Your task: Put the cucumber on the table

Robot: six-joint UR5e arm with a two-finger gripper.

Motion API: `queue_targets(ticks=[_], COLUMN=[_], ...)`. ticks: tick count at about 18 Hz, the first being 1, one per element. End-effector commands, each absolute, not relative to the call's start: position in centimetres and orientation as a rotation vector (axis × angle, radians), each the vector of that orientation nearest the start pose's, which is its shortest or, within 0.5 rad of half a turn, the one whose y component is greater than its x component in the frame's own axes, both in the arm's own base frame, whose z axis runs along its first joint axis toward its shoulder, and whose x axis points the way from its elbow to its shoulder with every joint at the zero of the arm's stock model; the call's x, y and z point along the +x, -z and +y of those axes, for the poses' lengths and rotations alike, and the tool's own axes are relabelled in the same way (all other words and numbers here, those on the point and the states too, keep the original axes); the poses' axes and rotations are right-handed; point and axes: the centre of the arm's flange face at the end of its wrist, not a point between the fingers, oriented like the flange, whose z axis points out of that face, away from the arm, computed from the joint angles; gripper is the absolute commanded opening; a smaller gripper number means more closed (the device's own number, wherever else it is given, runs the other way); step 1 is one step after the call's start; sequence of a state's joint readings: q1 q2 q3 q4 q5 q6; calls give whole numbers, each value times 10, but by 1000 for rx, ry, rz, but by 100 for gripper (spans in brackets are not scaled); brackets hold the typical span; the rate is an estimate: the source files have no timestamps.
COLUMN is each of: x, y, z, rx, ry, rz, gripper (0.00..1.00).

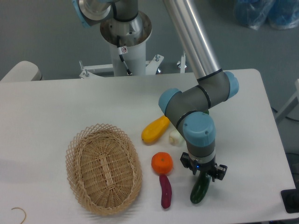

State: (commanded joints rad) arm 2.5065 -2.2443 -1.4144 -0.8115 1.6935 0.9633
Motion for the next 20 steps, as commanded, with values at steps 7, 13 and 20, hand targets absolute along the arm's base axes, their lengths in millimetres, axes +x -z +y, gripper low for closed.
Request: queue_targets(ticks=[7, 13, 20], x=[-527, -544, -612], y=[-312, -400, -426], z=[533, 472, 353], rx=[-2965, -2964, -2976], ry=[-558, -562, -428], rz=[107, 336, 759], gripper=[100, 100, 100])
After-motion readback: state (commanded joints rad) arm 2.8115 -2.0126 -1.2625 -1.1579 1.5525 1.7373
